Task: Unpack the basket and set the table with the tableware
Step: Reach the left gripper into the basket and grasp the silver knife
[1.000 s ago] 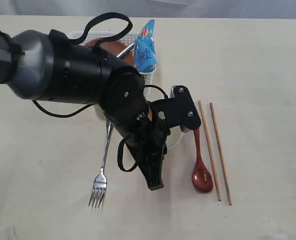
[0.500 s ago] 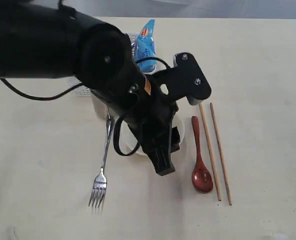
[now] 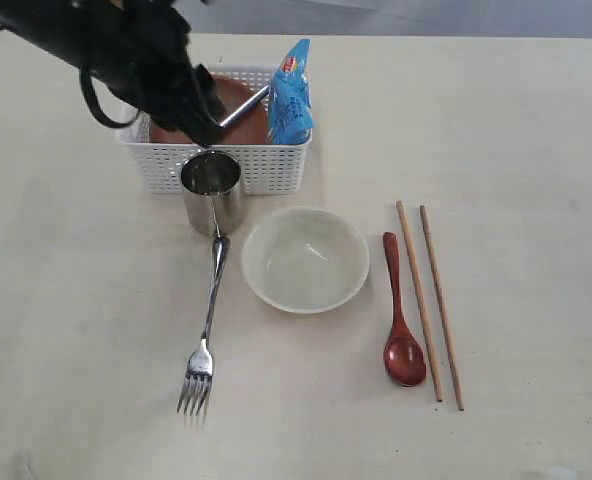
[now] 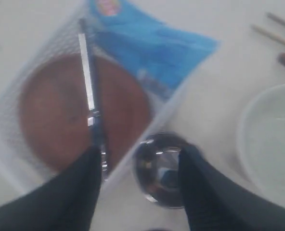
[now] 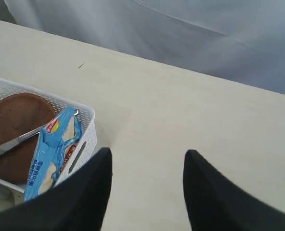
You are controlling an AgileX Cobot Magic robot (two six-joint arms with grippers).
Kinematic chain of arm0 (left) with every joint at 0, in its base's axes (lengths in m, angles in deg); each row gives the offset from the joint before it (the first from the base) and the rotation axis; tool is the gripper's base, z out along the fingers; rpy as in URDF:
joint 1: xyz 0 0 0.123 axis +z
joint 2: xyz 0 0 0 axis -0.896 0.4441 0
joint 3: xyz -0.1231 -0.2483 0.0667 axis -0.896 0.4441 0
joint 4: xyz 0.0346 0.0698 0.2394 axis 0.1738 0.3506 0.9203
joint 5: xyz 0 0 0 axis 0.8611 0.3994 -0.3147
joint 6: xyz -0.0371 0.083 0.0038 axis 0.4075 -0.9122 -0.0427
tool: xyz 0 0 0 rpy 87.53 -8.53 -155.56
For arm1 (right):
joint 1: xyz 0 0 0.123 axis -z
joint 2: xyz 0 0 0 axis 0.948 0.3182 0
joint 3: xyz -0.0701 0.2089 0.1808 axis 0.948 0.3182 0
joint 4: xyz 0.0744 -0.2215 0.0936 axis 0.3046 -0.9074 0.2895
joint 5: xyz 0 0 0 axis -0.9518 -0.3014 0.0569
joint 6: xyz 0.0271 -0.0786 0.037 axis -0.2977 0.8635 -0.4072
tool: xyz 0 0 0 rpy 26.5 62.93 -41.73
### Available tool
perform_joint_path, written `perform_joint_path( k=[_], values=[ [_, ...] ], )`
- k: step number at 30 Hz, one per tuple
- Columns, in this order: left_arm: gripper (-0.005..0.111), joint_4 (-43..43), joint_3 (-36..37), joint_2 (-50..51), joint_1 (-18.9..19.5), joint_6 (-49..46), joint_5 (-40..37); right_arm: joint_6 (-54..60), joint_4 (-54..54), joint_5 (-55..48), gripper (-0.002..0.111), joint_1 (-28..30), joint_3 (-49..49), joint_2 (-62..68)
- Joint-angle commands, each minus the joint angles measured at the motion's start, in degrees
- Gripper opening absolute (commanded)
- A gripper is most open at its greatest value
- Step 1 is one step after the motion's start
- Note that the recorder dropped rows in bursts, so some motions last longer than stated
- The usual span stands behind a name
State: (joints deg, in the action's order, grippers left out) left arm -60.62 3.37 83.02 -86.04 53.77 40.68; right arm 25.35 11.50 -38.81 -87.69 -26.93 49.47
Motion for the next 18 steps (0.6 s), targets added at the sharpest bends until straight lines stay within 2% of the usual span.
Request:
perform_joint_path(
  k=[1,3,5,11,15,18],
  values=[
    [0.048,-1.1,-0.4,0.7,8.7,1.0,4.9,0.5,-0.7,1.2,0.045,0.1,-0.2,0.6],
    [0.048,-2.0,-0.4,1.3,10.6,1.0,7.2,0.5,-0.7,1.7,0.045,0.1,-0.2,1.3],
    [0.048,-2.9,-0.4,2.1,10.9,0.7,9.3,0.9,-0.7,2.2,0.045,0.1,-0.2,2.1],
    [0.048,-6.7,-0.5,6.4,8.4,-0.6,19.1,0.9,-0.7,3.0,0.045,0.1,-0.2,4.9],
    [0.048,-6.7,-3.7,11.3,6.7,-0.6,19.3,0.9,-0.7,3.0,0.045,0.1,-0.2,6.1],
    [0.048,-6.9,-7.9,16.1,6.4,-0.6,15.6,1.4,-0.7,3.0,0.045,0.1,-0.2,6.2]
  ],
)
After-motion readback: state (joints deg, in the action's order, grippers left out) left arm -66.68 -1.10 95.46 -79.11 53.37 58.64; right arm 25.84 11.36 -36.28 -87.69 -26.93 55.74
